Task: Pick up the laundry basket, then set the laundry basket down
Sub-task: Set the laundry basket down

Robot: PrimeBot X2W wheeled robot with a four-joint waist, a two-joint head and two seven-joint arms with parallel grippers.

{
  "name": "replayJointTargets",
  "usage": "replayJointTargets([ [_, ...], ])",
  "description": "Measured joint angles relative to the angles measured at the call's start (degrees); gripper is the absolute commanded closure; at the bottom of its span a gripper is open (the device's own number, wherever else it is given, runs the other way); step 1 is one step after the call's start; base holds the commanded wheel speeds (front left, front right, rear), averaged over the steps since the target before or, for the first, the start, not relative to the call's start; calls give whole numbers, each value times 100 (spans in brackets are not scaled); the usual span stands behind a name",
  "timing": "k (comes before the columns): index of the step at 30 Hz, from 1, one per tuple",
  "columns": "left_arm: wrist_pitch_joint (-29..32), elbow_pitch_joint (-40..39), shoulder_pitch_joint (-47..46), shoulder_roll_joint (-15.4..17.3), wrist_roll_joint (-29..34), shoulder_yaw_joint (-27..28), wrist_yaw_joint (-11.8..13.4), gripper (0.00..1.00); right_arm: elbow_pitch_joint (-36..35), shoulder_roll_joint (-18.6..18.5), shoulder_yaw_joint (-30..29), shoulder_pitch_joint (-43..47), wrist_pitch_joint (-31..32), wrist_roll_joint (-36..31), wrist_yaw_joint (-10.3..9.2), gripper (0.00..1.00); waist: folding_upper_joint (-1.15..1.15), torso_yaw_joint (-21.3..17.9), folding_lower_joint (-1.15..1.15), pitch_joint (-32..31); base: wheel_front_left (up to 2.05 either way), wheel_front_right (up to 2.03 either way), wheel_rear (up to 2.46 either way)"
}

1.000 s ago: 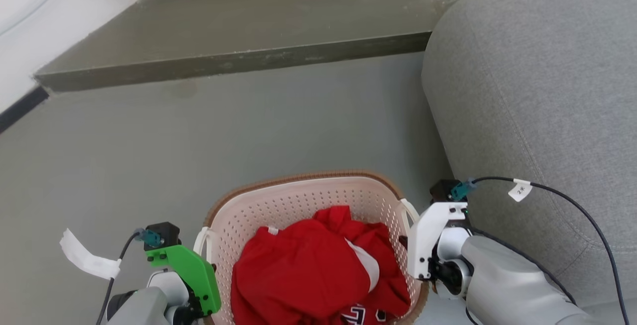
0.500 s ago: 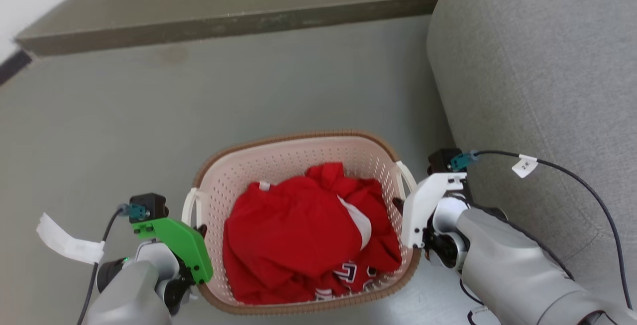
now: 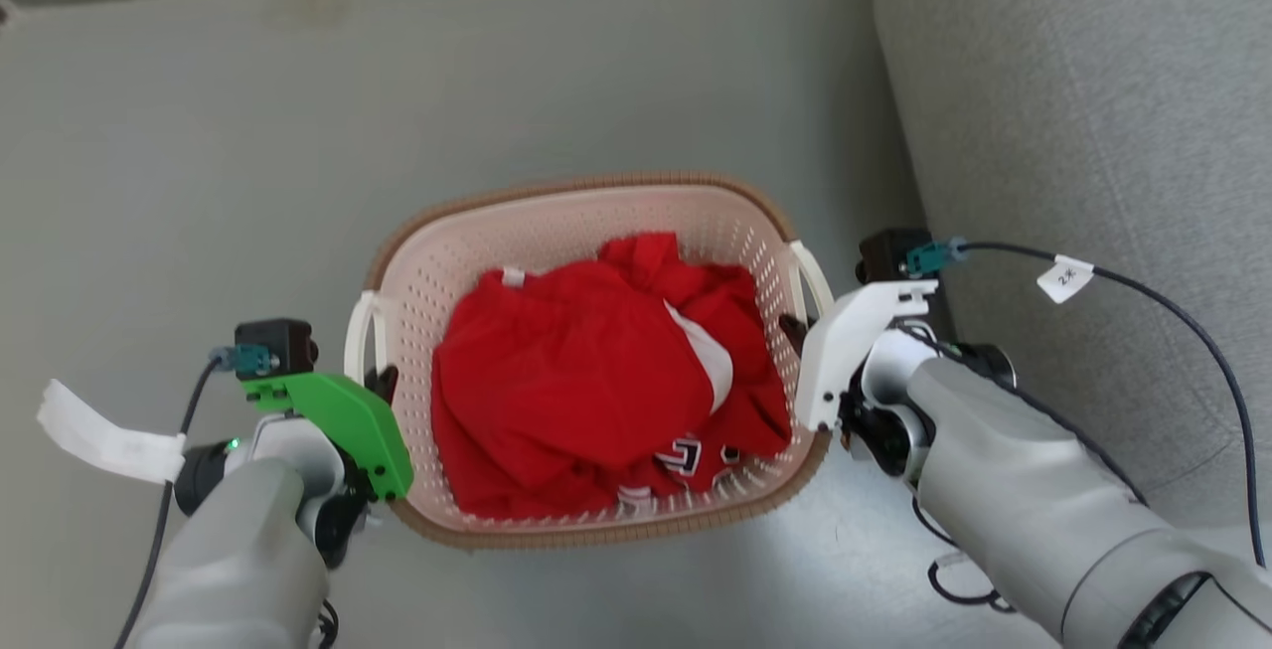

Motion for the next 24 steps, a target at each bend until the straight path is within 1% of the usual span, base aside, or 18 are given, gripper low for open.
replayJointTargets([
  [6, -146, -52, -247, 46, 5, 2, 0, 100, 0, -7, 1, -290, -151, -34, -4, 100, 0, 27, 1, 431, 0, 0, 0],
  [9, -174, -63, -378, 57, 7, 8, 0, 100, 1, -7, 2, -419, -212, -49, -49, 100, 0, 43, 1, 621, 0, 0, 0],
  [12, -236, -73, -506, 66, 8, 20, 0, 100, 9, -10, 3, -545, -267, -70, -51, 100, 0, 62, 1, 814, 0, 0, 0],
  [24, -296, -97, -1073, 92, 57, 81, 1, 100, 44, -41, 8, -1140, -423, -123, -58, 100, 0, 163, 1, 1620, 0, 0, 0],
])
